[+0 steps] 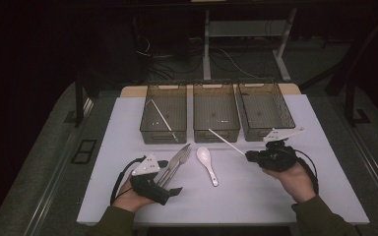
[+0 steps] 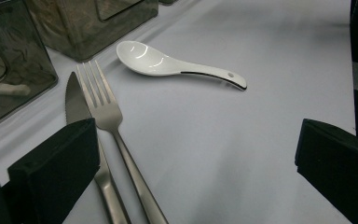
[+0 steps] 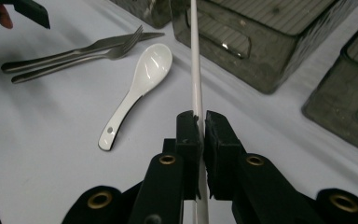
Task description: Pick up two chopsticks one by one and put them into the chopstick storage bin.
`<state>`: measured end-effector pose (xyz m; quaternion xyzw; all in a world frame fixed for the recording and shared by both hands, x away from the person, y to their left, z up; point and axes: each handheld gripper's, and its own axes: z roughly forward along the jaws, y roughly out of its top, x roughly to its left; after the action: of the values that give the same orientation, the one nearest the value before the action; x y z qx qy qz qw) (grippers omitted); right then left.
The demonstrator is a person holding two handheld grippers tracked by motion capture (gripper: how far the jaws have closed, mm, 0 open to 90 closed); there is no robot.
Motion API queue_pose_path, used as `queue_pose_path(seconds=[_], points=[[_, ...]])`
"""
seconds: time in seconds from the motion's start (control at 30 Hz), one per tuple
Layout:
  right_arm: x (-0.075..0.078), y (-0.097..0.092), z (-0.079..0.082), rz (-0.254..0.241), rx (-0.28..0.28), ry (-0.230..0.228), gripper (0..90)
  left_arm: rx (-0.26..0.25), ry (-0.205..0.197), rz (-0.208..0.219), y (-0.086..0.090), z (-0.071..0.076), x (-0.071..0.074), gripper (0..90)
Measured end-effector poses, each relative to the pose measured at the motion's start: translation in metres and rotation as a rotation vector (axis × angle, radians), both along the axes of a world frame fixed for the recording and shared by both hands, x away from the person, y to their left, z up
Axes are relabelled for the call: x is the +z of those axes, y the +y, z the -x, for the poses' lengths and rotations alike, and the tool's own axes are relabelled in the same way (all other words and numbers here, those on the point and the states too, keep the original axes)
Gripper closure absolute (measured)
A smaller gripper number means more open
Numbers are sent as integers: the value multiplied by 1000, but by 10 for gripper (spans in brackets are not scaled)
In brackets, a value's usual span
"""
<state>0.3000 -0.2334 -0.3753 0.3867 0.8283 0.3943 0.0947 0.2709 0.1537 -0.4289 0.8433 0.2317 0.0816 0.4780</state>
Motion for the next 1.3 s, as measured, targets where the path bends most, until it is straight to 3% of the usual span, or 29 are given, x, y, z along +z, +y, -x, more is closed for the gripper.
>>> queue_pose_path(seconds=[0.6, 1.03, 1.3], points=[[27, 44, -45, -29, 3, -25, 845, 5, -1, 18, -1, 0, 0, 0], [43, 92, -80, 7, 1, -39, 845, 0, -1, 23, 1, 0, 1, 0], [47, 131, -105, 26, -3, -35, 845, 6, 0, 48, 1, 0, 1, 0]])
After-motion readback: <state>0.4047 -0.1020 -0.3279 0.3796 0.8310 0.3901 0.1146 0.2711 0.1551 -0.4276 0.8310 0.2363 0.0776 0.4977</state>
